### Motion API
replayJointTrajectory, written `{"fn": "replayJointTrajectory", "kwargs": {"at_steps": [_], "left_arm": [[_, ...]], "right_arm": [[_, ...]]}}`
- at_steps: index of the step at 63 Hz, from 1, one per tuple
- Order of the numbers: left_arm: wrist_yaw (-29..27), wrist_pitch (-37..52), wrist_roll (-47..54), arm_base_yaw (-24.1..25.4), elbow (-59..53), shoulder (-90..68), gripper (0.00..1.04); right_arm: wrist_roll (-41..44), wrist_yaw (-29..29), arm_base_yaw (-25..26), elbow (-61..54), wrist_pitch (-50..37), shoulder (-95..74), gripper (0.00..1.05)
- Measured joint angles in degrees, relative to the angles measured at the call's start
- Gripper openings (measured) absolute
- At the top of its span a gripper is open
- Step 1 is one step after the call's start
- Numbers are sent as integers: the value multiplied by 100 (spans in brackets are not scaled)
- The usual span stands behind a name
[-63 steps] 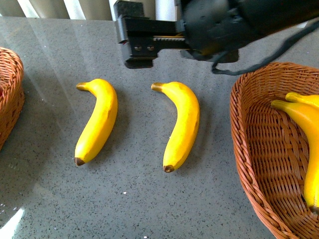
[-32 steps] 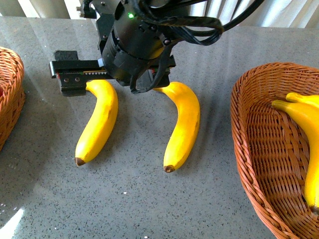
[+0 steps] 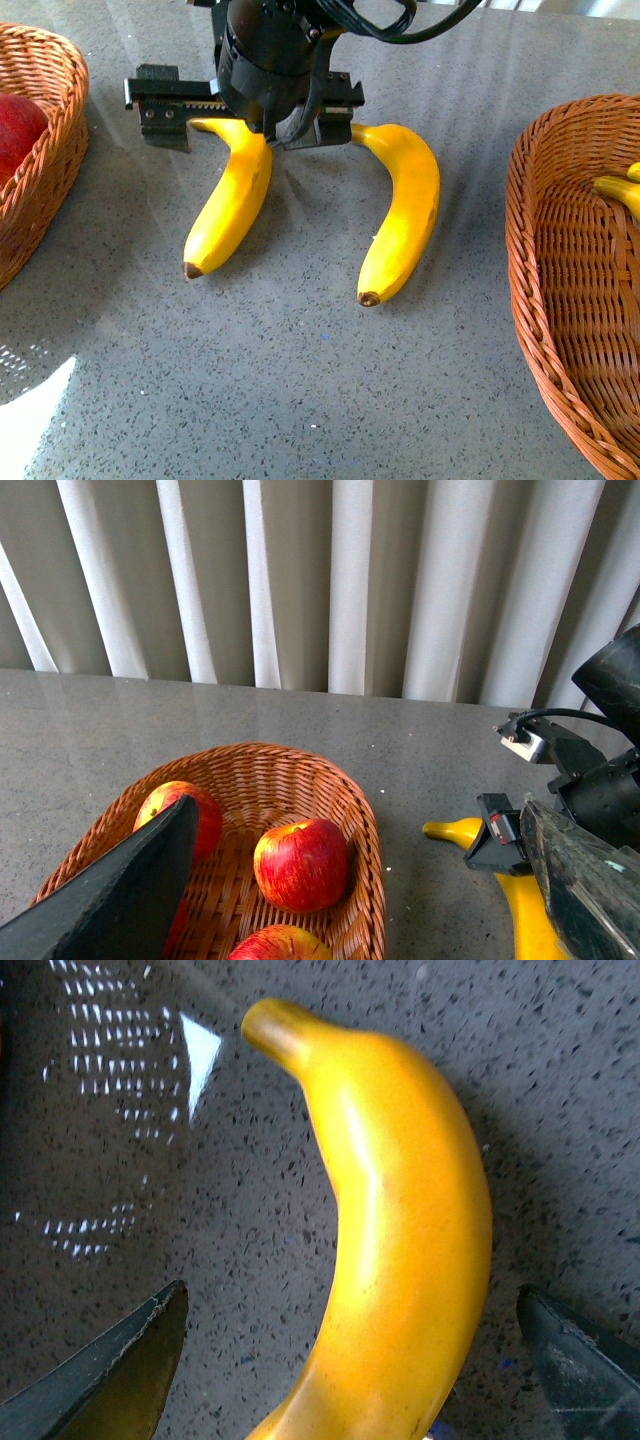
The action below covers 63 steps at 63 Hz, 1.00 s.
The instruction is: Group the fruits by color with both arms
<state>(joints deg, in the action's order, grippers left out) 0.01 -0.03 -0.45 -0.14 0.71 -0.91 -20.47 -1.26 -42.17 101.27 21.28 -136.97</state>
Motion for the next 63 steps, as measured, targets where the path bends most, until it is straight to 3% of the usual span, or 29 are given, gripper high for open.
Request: {"fn": "replayJointTrajectory", "kwargs": {"at_steps": [26, 41, 48, 52, 63], "left_arm": [[0, 0, 0, -2, 0, 0, 96], [-2, 0, 0, -2, 0, 0, 96], [-2, 0, 0, -2, 0, 0, 96], [0, 0, 0, -2, 0, 0, 96], [-2, 0, 0, -2, 0, 0, 96]], "right_arm": [[-339, -24, -13, 205, 415, -240, 94], [-494, -22, 4, 212, 472, -251, 59], [-605, -92, 61, 125, 389, -249, 37], [-715, -151, 101, -42, 229, -151, 32], [-826, -232, 334, -826, -256, 352, 32]]}}
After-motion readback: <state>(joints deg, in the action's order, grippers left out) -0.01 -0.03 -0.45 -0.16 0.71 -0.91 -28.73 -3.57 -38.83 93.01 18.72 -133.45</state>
